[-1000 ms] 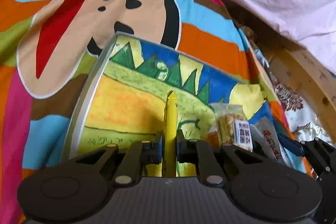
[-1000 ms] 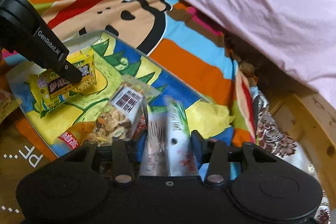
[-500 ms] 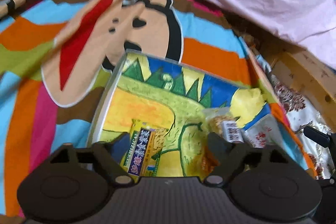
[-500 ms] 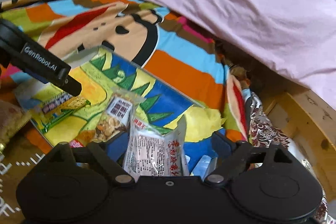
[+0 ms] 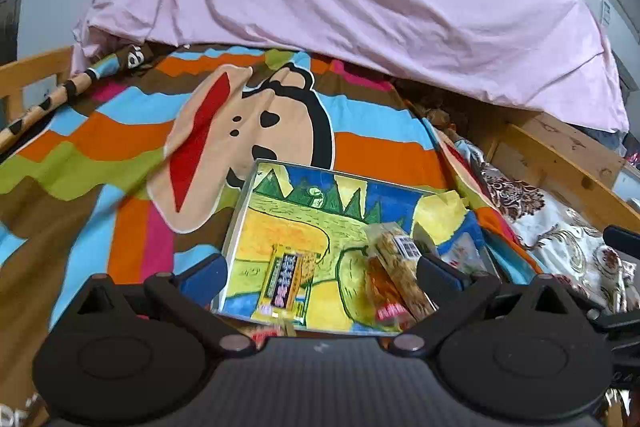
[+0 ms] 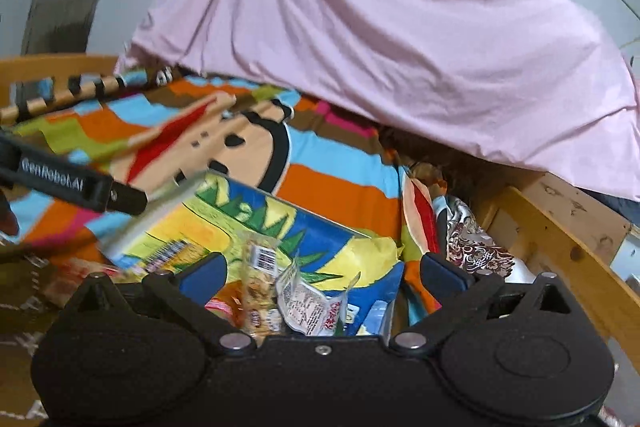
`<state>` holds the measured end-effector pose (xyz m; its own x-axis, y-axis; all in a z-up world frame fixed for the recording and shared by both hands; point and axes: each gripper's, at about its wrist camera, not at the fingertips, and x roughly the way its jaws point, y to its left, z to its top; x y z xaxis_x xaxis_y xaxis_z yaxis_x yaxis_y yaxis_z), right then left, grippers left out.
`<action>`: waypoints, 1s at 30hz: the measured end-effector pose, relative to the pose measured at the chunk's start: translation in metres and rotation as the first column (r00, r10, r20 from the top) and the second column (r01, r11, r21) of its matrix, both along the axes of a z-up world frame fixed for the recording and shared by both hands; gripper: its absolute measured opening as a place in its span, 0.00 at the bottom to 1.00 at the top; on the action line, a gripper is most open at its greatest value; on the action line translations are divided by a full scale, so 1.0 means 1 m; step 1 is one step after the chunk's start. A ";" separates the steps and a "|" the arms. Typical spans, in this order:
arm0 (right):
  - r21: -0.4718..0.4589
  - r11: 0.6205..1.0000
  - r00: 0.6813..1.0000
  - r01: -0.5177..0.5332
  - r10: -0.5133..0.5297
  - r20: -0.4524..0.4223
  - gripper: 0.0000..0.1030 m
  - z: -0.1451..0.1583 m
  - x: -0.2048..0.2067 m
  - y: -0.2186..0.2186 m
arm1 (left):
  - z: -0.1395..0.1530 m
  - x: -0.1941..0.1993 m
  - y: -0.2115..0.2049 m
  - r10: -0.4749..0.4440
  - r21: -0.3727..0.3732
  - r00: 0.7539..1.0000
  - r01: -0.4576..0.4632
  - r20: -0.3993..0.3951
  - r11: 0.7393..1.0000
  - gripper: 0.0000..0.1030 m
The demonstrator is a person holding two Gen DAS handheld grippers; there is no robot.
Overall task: Organize snacks
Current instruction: 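Open both tools and move them back over the remaining snacks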
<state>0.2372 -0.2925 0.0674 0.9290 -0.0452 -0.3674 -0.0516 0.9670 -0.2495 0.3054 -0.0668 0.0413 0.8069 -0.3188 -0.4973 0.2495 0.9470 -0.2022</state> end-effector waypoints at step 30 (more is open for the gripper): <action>0.131 0.983 0.982 0.128 -0.107 -0.153 0.99 -0.066 -0.152 -0.023 | -0.063 -0.139 -0.019 -0.159 0.239 0.985 0.172 -0.072 0.956 1.00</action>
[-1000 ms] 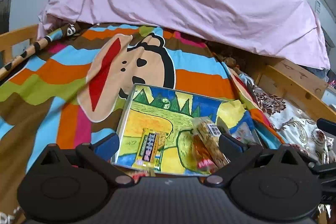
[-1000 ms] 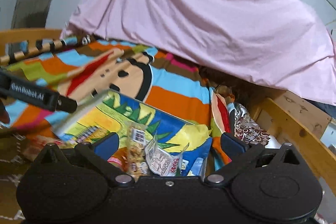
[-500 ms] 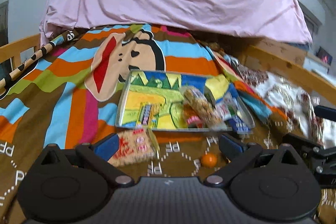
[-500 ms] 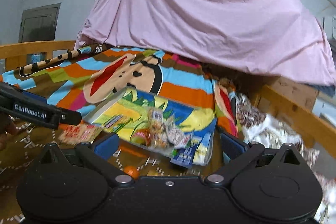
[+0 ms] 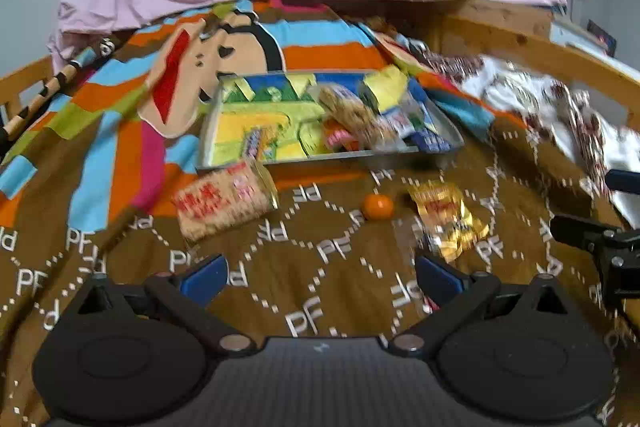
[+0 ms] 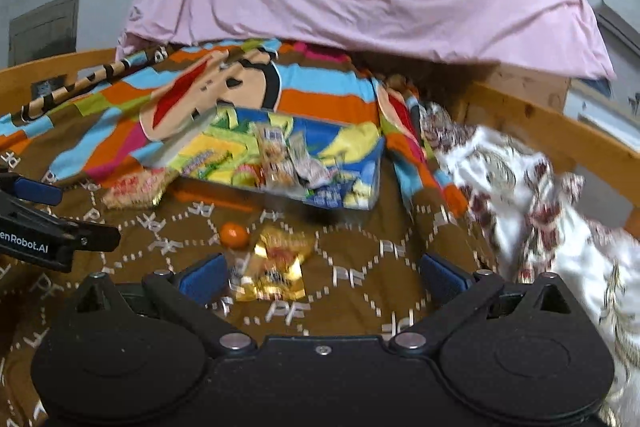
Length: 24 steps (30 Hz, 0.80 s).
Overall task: Organize snacks
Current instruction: 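Open both tools and move them back over the remaining snacks, then grasp the brown jerky stick pack with the left tool while the right tool grasps the gold pack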
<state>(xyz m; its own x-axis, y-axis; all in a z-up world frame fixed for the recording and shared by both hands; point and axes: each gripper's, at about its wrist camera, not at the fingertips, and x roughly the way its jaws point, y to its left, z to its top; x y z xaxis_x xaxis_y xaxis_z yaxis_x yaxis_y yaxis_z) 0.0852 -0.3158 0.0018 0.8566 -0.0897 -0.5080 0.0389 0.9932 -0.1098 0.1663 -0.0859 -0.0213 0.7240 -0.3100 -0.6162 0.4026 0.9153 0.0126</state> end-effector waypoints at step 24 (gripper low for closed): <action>-0.025 1.000 0.986 0.002 -0.006 -0.164 0.99 -0.039 0.003 -0.020 | -0.046 -0.014 -0.047 -0.332 0.043 0.929 0.343 -0.161 0.938 1.00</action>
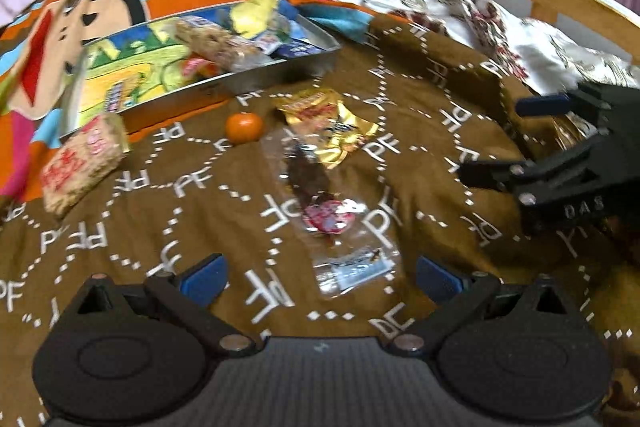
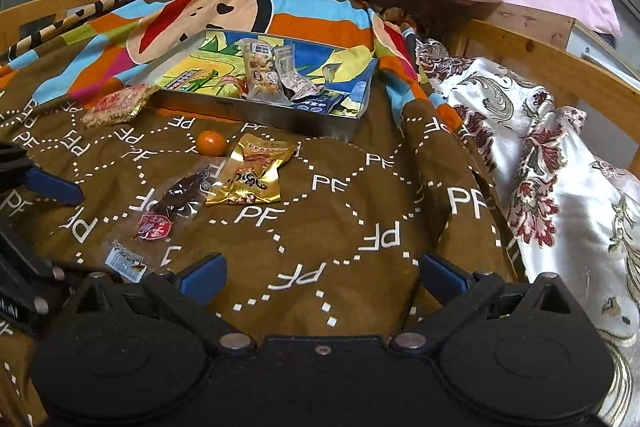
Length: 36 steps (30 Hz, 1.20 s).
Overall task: Organize snacks
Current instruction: 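Grasp the brown jerky stick pack with the left tool while the right tool grasps the gold pack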
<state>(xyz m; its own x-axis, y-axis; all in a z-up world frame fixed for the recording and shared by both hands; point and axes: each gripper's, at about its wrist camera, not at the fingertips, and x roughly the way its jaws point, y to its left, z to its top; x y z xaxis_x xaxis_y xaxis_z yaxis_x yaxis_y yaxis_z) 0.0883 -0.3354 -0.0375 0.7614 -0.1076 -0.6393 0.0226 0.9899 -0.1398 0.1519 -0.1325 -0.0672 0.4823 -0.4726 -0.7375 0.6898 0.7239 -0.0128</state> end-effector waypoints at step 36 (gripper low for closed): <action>0.220 0.964 0.977 -0.148 0.177 -0.120 0.37 -0.025 0.137 0.005 | -0.008 0.067 -0.014 0.137 -0.080 0.965 -0.158 -0.225 0.984 0.44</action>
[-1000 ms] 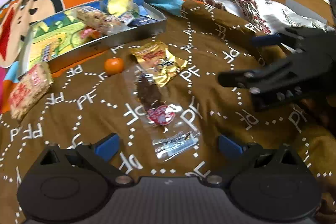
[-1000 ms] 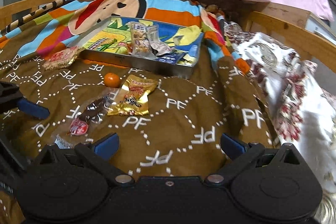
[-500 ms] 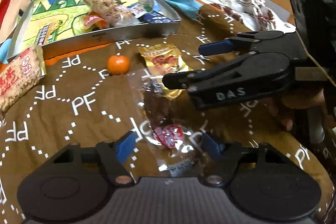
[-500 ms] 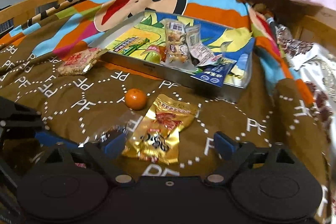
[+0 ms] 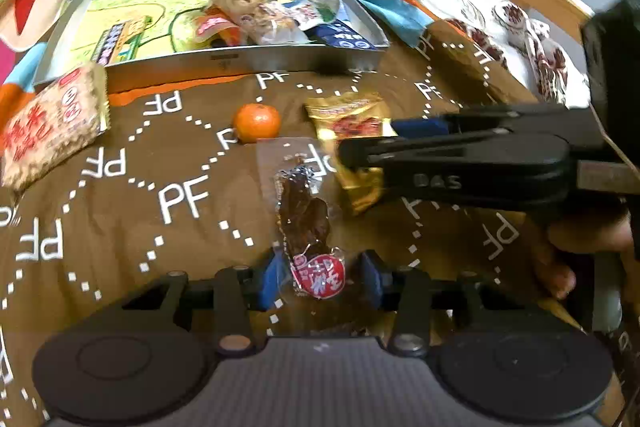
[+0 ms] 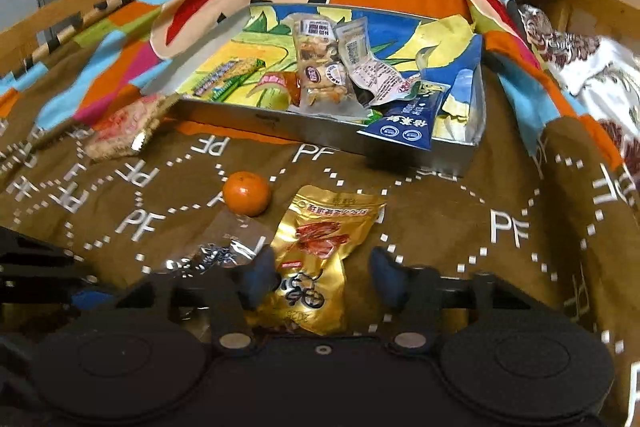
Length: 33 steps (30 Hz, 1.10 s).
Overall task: Organize snacks
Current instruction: 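Grasp the brown jerky stick pack with the left tool while the right tool grasps the gold pack, then carry the jerky pack into the tray with the left tool while the right tool carries the gold pack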
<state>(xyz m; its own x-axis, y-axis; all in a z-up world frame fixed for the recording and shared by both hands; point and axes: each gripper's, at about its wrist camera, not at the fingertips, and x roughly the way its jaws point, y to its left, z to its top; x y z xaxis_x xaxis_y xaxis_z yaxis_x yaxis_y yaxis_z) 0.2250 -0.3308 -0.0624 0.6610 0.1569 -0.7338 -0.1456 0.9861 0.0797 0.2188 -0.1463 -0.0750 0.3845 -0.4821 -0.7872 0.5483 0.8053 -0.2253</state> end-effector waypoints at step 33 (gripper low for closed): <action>0.012 1.000 0.981 -0.016 0.013 0.196 0.35 0.071 0.000 0.020 | 0.071 0.064 0.055 0.236 -0.121 0.961 -0.220 0.142 0.968 0.41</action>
<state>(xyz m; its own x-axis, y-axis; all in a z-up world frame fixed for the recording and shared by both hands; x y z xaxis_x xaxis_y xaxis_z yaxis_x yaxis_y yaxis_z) 0.2253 -0.3109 0.0090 0.7893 0.1767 -0.5880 -0.1741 0.9828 0.0615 0.2832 -0.0917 -0.0040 0.6060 -0.4432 -0.6605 0.3877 0.8897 -0.2413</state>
